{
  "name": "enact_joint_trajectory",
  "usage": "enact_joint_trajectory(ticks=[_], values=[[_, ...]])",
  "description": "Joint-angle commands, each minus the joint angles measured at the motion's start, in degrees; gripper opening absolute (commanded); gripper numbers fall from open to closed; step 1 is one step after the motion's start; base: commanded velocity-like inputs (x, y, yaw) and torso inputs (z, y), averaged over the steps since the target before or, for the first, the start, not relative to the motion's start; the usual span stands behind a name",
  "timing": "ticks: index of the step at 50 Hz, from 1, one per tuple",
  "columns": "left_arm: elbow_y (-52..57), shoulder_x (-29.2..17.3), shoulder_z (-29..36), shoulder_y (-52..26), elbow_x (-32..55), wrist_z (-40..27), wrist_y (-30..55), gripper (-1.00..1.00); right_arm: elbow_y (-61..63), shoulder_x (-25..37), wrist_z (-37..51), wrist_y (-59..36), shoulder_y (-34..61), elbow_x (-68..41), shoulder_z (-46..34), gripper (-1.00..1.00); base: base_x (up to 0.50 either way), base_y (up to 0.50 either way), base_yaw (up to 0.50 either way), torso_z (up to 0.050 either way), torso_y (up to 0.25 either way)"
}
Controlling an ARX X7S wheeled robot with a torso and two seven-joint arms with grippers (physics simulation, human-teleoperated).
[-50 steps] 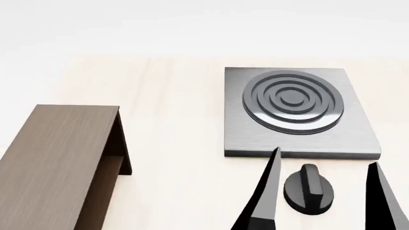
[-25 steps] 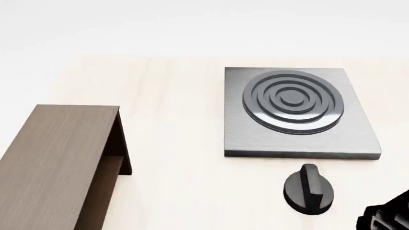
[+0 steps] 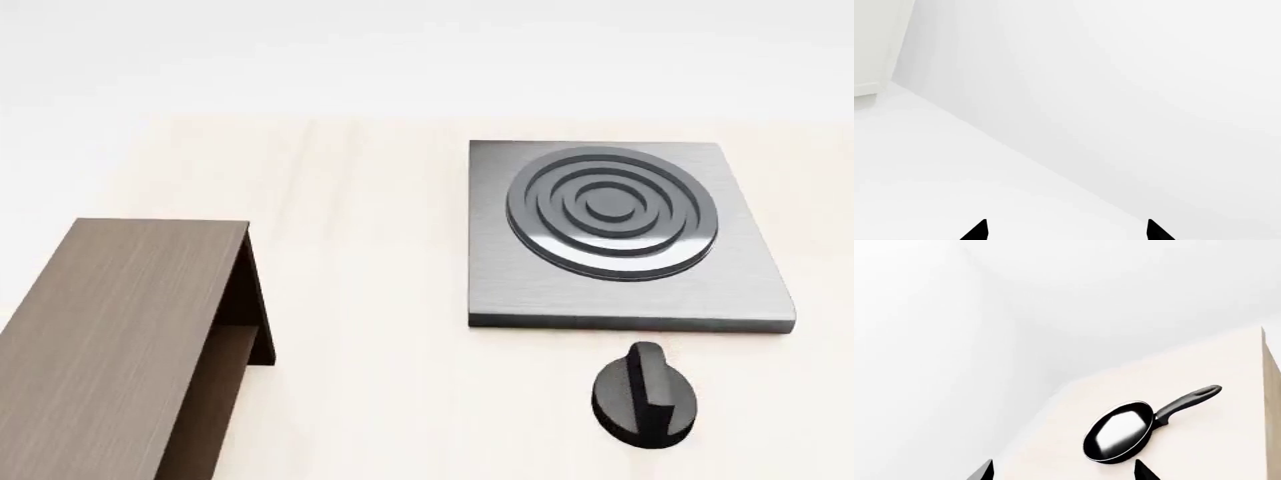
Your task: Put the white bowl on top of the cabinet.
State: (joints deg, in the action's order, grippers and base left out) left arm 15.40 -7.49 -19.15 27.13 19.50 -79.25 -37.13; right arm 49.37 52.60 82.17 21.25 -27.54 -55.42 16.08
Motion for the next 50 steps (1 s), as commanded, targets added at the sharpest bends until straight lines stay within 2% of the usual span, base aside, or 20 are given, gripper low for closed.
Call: enact_joint_trajectory(ticks=[1, 11, 16, 20, 24, 27, 32, 35, 42, 50], values=[[-0.3, 0.4, -0.4, 0.1, 0.4, 2.0, -0.6, 1.0, -2.5, -2.6, -0.5, 2.3, -5.4, -4.0, 6.3, 1.0, 0.0, 0.0, 0.0, 0.0, 0.0], [-0.5, 0.3, -0.4, -0.1, 0.3, 2.0, -0.5, 1.0, -2.8, -4.9, 7.3, -2.3, -8.1, -9.1, 9.1, 1.0, 0.0, 0.0, 0.0, 0.0, 0.0], [-0.6, 0.3, -0.4, -0.1, 0.3, 2.1, -0.7, 1.0, -1.5, -8.4, 7.6, -11.4, -5.0, -12.2, 11.8, 1.0, 0.0, 0.0, 0.0, 0.0, 0.0], [-0.7, 0.3, -0.3, -0.1, 0.4, 2.1, -0.7, 1.0, 0.4, -11.8, 7.7, -21.1, -1.0, -14.1, 15.5, 1.0, 0.0, 0.0, 0.0, 0.0, 0.0], [-0.8, 0.3, -0.4, -0.2, 0.4, 2.1, -0.7, 1.0, 1.8, -15.4, 7.8, -36.8, 6.0, -18.1, 19.2, 1.0, 0.0, 0.0, 0.0, 0.0, 0.0], [-0.8, 0.3, -0.3, -0.3, 0.4, 2.1, -0.6, 1.0, 3.4, -19.5, 7.8, -50.4, 12.6, -20.7, 23.3, 1.0, 0.0, 0.0, 0.0, 0.0, 0.0], [-0.9, 0.3, -0.2, -0.4, 0.4, 2.1, -0.5, 1.0, 5.5, -29.8, 7.8, -78.9, 28.3, -26.8, 35.7, 1.0, 0.0, 0.0, 0.0, 0.0, 0.0], [-1.0, 0.3, -0.2, -0.5, 0.4, 2.1, -0.4, 1.0, 5.5, -32.9, 7.8, -91.9, 37.1, -30.0, 38.5, 1.0, 0.0, 0.0, 0.0, 0.0, 0.0], [-0.9, 0.3, -0.2, -0.4, 0.4, 2.1, -0.4, 1.0, 5.2, -38.7, 7.8, -103.2, 45.8, -32.2, 40.7, 1.0, 0.0, 0.0, 0.0, 0.0, 0.0], [-0.8, 0.3, -0.1, -0.5, 0.2, 2.0, -0.2, 1.0, 4.4, -40.8, 7.8, -105.6, 48.0, -34.6, 40.6, 1.0, 0.0, 0.0, 0.0, 0.0, 0.0]])
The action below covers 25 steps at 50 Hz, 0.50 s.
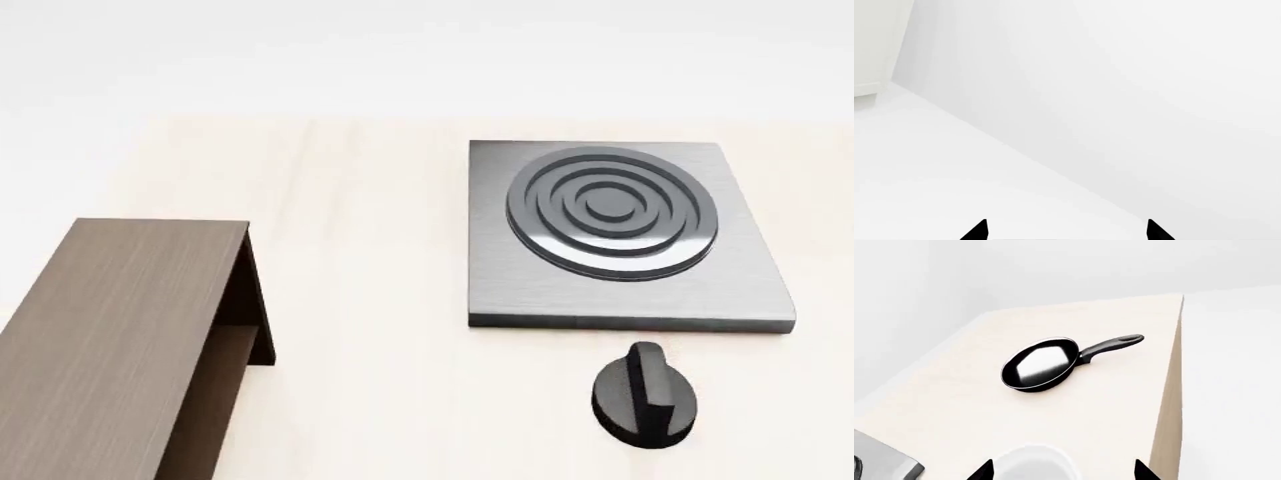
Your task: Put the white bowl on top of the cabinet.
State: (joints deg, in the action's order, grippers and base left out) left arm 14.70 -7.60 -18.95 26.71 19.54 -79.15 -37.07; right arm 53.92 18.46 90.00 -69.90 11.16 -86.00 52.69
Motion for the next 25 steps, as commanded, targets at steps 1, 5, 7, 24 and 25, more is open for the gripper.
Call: enact_joint_trajectory(ticks=[1, 5, 7, 24, 25], values=[[-0.1, 0.4, -0.3, 0.0, 0.2, 1.9, -0.2, 1.0, -0.1, -7.1, 0.0, -14.4, 9.4, -4.0, 3.3, 1.0, 0.0, 0.0, 0.0, 0.0, 0.0], [-0.1, 0.4, -0.3, 0.0, 0.2, 1.9, -0.3, 1.0, -0.2, -7.0, 0.0, -13.2, 8.9, -4.2, 2.2, 1.0, 0.0, 0.0, 0.0, 0.0, 0.0], [-0.1, 0.4, -0.3, 0.0, 0.3, 1.9, -0.3, 1.0, -0.3, -6.6, 0.0, -12.4, 8.4, -4.2, 2.1, 1.0, 0.0, 0.0, 0.0, 0.0, 0.0], [-0.3, 0.4, -0.4, 0.0, 0.3, 1.9, -0.5, 1.0, -5.6, -8.8, -2.7, -17.7, 14.1, 7.4, -0.5, 1.0, 0.0, 0.0, 0.0, 0.0, 0.0], [-0.3, 0.4, -0.4, 0.0, 0.3, 1.9, -0.5, 1.0, -6.0, -8.9, -3.8, -16.9, 13.8, 9.2, -1.6, 1.0, 0.0, 0.0, 0.0, 0.0, 0.0]])
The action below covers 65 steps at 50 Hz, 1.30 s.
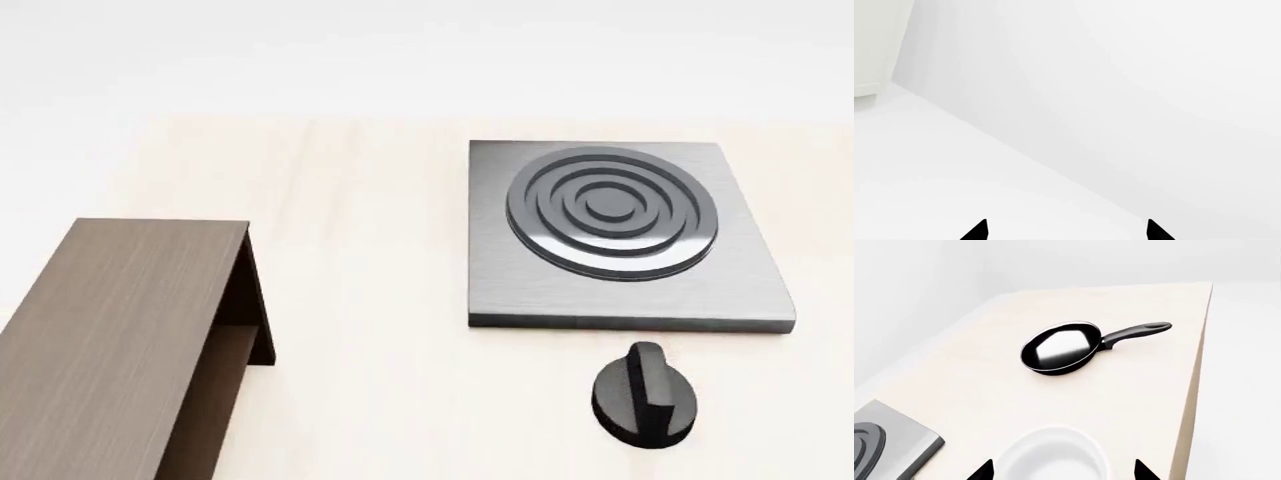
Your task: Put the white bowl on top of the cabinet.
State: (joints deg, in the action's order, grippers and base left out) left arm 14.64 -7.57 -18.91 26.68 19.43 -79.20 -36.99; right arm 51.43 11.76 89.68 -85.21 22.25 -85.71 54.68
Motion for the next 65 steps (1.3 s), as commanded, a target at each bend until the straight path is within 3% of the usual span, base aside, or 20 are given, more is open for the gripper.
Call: enact_joint_trajectory(ticks=[1, 11, 19, 29, 40, 51, 65], values=[[-0.3, 0.4, -0.4, 0.1, 0.4, 2.0, -0.6, 1.0, -3.7, -2.2, -4.1, -1.2, 2.6, 9.8, -4.1, 1.0, 0.0, 0.0, 0.0, 0.0, 0.0], [-0.3, 0.4, -0.5, 0.0, 0.2, 1.8, -0.5, 1.0, -8.2, -2.0, -8.6, 4.2, 1.3, 19.3, -10.8, 1.0, 0.0, 0.0, 0.0, 0.0, 0.0], [-0.3, 0.4, -0.4, 0.0, 0.1, 1.8, -0.4, 1.0, -5.7, -0.5, -4.7, 4.0, -0.4, 14.0, -0.8, 1.0, 0.0, 0.0, 0.0, 0.0, 0.0], [-0.3, 0.5, -0.4, 0.1, 0.1, 1.8, -0.6, 1.0, -5.4, 0.4, -4.0, 4.7, -1.6, 11.1, 3.7, 1.0, 0.0, 0.0, 0.0, 0.0, 0.0], [-0.2, 0.5, -0.4, 0.1, -0.2, 1.7, -0.5, 1.0, -11.2, -0.3, -10.0, 7.8, -3.3, 22.8, -7.7, 1.0, 0.0, 0.0, 0.0, 0.0, 0.0], [-0.4, 0.5, -0.4, 0.0, -0.3, 1.8, -0.5, 1.0, -14.8, 0.3, -10.1, 5.8, -1.2, 24.2, -14.2, 1.0, 0.0, 0.0, 0.0, 0.0, 0.0], [-0.5, 0.3, -0.3, -0.2, -0.2, 1.7, -0.2, 1.0, -18.7, -0.8, -12.0, 9.8, -2.3, 25.7, -12.7, 1.0, 0.0, 0.0, 0.0, 0.0, 0.0]])
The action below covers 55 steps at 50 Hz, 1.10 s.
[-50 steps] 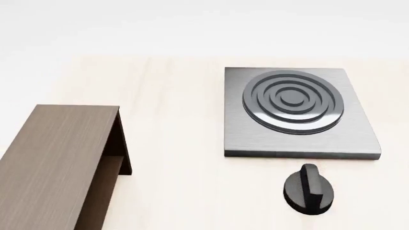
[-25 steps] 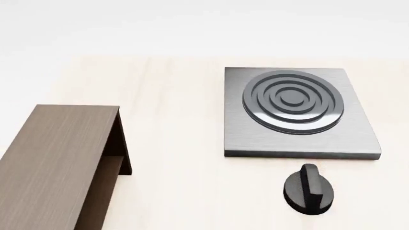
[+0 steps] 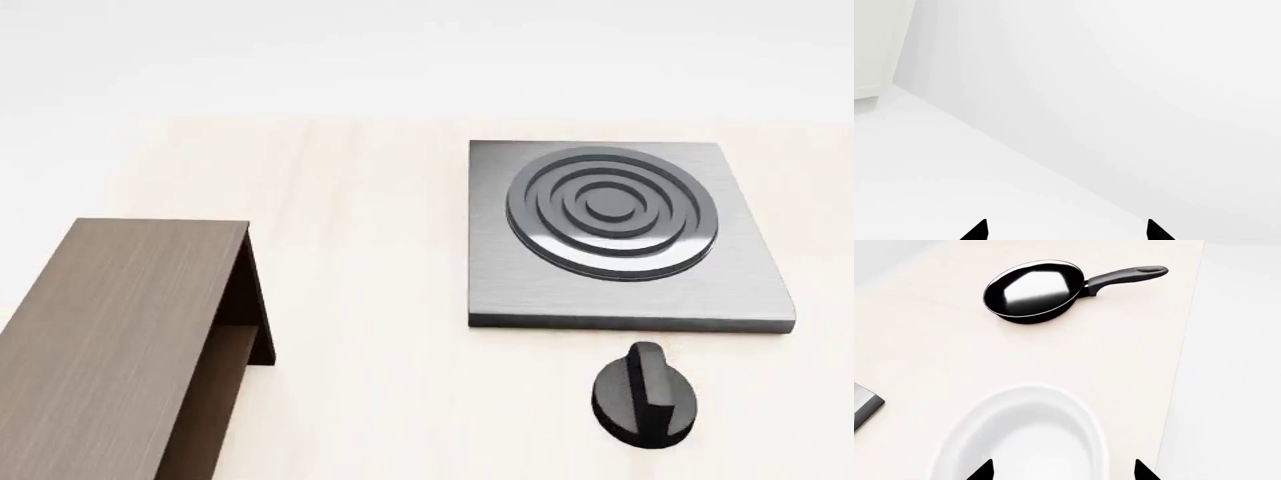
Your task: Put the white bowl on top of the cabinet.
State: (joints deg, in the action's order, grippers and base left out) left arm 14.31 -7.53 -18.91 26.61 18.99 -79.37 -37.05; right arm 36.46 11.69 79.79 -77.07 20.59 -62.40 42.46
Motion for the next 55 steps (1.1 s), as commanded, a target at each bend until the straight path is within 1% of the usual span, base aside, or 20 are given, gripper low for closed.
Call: enact_joint_trajectory(ticks=[1, 7, 9, 16, 31, 40, 49, 55], values=[[-0.1, 0.3, -0.3, -0.1, 0.3, 1.9, -0.2, 1.0, -4.1, -0.8, -2.6, 2.4, -0.8, 2.8, -0.3, 1.0, 0.0, 0.0, 0.0, 0.0, 0.0], [0.1, 0.3, -0.4, 0.0, 0.2, 1.8, -0.1, 1.0, -6.8, -0.7, -4.3, 4.9, -2.8, 4.7, 0.5, 1.0, 0.0, 0.0, 0.0, 0.0, 0.0], [0.1, 0.4, -0.4, 0.0, 0.2, 1.8, -0.1, 1.0, -8.7, -1.1, -5.5, 7.0, -4.2, 6.4, 0.7, 1.0, 0.0, 0.0, 0.0, 0.0, 0.0], [0.2, 0.4, -0.4, 0.0, -0.1, 1.7, 0.1, 1.0, -11.3, -1.0, -6.2, 8.0, -4.7, 8.2, -0.8, 1.0, 0.0, 0.0, 0.0, 0.0, 0.0], [-0.1, 0.4, -0.3, -0.2, -0.4, 1.7, 0.2, 1.0, -16.4, -0.8, -6.4, 9.2, -1.7, 10.7, -4.6, 1.0, 0.0, 0.0, 0.0, 0.0, 0.0], [-0.2, 0.4, -0.2, -0.3, -0.7, 1.7, 0.4, 1.0, -20.1, -0.5, -7.2, 10.5, -0.3, 11.8, -5.4, 1.0, 0.0, 0.0, 0.0, 0.0, 0.0], [-0.4, 0.3, -0.2, -0.5, -0.8, 1.7, 0.5, 1.0, -26.0, -1.2, -10.0, 14.7, -2.1, 13.3, -3.7, 1.0, 0.0, 0.0, 0.0, 0.0, 0.0], [-0.5, 0.3, -0.1, -0.5, -0.7, 1.8, 0.4, 1.0, -27.2, -1.2, -10.5, 16.1, -3.2, 13.5, -2.2, 1.0, 0.0, 0.0, 0.0, 0.0, 0.0]])
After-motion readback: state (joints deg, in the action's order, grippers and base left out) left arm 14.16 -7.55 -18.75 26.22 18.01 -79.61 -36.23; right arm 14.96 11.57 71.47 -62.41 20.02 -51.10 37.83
